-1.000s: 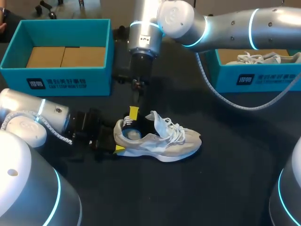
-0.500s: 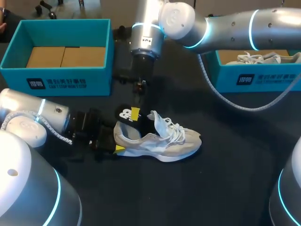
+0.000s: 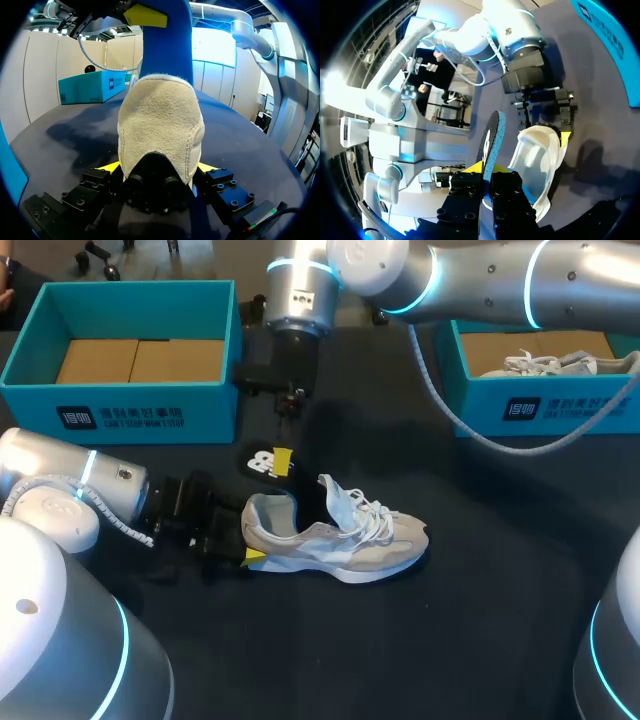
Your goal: Take the shoe out of the shoebox, open the shoe tongue, remove and reinsert the insole, then place the shoe into the shoebox
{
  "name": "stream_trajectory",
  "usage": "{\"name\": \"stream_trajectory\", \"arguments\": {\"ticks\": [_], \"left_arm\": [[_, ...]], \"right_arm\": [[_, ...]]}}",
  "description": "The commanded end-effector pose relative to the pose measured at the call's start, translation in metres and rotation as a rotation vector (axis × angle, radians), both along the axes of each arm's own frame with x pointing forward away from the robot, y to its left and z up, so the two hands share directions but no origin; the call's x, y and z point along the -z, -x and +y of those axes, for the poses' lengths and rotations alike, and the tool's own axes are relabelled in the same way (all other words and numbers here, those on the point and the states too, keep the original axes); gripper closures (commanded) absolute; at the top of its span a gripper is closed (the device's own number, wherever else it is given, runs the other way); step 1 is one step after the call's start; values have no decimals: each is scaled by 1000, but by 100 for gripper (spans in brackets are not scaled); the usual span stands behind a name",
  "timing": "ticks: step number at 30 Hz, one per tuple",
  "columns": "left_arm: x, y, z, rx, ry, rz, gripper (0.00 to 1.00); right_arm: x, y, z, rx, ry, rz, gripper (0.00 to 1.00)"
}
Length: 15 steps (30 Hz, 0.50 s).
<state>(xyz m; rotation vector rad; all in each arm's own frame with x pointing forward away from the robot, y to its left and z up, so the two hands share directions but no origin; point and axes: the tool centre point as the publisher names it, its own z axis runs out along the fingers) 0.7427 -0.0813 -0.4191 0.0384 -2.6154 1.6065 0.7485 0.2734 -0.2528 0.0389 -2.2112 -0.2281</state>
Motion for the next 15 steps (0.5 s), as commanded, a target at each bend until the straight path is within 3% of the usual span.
{"name": "stream_trajectory", "arguments": {"ticks": [1,4,5,7,8,9,15], "left_arm": [[1,-1,-1,2,-3,1,100],[1,-1,-1,2,-3,1,100],[1,-1,-1,2,-3,1,100],[1,-1,-1,2,-3,1,100],[1,-1,-1,2,-3,1,100],[1,-1,-1,2,-3,1,100],[1,-1,-1,2,-3,1,100]], "right_arm": [[-4,-7,6,-23,7,-9,100],[-5,-10,10,-39,3,-21,100],[-5,-11,10,-44,-1,-23,88],[-5,-12,12,-52,0,-31,24],[-6,-13,13,-53,-1,-34,18],[-6,-14,13,-61,3,-36,2],[-12,-19,12,-68,14,-59,0]]}}
